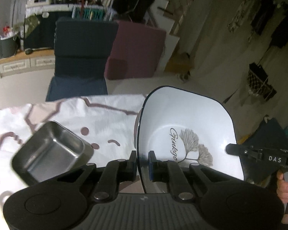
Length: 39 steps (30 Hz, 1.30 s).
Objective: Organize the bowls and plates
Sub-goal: 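Lift the white plate off the table with both tools, tilting it up, then carry the white plate with both tools and lower it onto the tablecloth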
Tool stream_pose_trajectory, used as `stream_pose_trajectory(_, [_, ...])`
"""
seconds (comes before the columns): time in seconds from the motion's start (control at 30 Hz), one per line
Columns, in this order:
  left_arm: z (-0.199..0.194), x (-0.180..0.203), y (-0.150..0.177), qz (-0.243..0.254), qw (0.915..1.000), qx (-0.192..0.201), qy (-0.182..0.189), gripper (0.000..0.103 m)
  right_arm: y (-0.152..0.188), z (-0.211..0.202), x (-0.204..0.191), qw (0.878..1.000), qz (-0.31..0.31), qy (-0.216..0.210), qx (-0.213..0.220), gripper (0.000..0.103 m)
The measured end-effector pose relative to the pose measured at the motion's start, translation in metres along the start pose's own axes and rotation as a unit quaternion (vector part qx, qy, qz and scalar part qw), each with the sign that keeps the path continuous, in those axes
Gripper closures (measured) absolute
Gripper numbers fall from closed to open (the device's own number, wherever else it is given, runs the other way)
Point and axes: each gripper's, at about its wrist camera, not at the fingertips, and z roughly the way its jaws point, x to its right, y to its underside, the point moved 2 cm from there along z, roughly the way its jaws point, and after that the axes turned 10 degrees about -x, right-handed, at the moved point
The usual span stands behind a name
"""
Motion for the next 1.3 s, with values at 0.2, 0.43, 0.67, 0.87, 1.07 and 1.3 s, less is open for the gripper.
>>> stream_pose_trajectory(0.2, [-0.064, 0.004, 0.024, -0.001, 0.9996, 0.028, -0.009, 0.091, 0.008, -0.045, -0.041, 0.999, -0.023, -0.009, 0.025, 0.094])
stream_pose_trajectory(0.43, [-0.123, 0.002, 0.063, -0.013, 0.9983, 0.052, -0.024, 0.091, 0.035, -0.082, -0.084, 0.998, -0.048, -0.025, 0.036, 0.094])
stream_pose_trajectory(0.67, [-0.171, -0.006, 0.11, -0.029, 0.9967, 0.067, -0.035, 0.091, 0.068, -0.104, -0.117, 0.996, -0.067, -0.048, 0.036, 0.094])
stream_pose_trajectory(0.87, [-0.192, -0.022, 0.156, -0.043, 0.9962, 0.061, -0.044, 0.091, 0.097, -0.107, -0.144, 0.994, -0.081, -0.066, 0.018, 0.094])
stream_pose_trajectory(1.07, [-0.187, -0.045, 0.203, -0.073, 0.9961, 0.03, -0.038, 0.091, 0.133, -0.084, -0.156, 0.994, -0.078, -0.075, -0.026, 0.094])
stream_pose_trajectory(1.3, [-0.159, -0.068, 0.242, -0.105, 0.9937, -0.015, -0.036, 0.091, 0.175, -0.042, -0.157, 0.99, -0.068, -0.069, -0.103, 0.093])
